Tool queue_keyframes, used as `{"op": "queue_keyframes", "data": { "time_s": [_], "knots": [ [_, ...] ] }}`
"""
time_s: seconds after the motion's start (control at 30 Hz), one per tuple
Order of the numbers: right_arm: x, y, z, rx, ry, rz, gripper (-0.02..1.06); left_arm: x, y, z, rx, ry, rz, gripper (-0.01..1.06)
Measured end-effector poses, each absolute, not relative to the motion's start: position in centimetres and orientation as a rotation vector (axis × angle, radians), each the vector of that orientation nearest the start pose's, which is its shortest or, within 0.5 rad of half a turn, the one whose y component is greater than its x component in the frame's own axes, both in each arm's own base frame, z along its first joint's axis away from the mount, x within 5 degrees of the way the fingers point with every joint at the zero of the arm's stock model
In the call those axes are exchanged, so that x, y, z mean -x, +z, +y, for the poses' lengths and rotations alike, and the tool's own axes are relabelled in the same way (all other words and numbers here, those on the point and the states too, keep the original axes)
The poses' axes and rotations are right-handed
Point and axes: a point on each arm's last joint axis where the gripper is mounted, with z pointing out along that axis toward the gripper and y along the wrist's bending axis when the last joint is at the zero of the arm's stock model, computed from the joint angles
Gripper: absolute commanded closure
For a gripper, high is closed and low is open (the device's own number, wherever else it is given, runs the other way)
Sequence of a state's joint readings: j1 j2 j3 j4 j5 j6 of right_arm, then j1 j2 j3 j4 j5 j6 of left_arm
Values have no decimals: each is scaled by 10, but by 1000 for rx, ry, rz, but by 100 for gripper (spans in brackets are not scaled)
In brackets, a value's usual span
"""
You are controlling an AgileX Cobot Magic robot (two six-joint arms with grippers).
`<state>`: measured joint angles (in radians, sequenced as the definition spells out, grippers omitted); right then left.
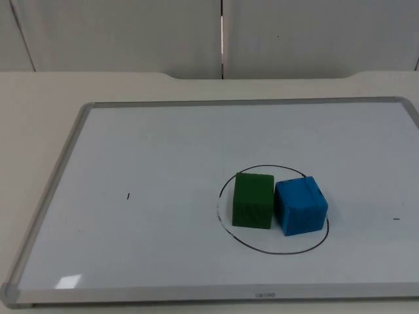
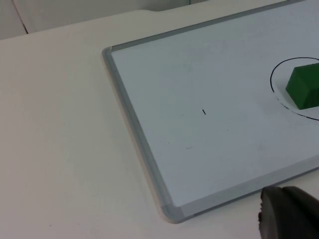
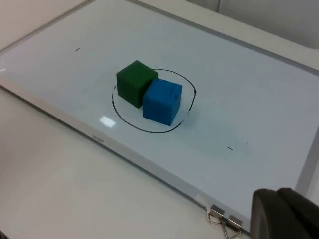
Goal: Push the two cubes into the marked area.
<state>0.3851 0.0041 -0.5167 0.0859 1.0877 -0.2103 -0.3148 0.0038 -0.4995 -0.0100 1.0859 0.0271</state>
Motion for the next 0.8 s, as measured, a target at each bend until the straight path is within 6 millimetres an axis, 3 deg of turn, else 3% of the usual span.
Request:
{"op": "queue_keyframes", "data": {
  "time_s": [0.8],
  "knots": [
    [8,280,0,419,267,2028,104,5,275,1,-354,-188,2049,105]
  ]
}}
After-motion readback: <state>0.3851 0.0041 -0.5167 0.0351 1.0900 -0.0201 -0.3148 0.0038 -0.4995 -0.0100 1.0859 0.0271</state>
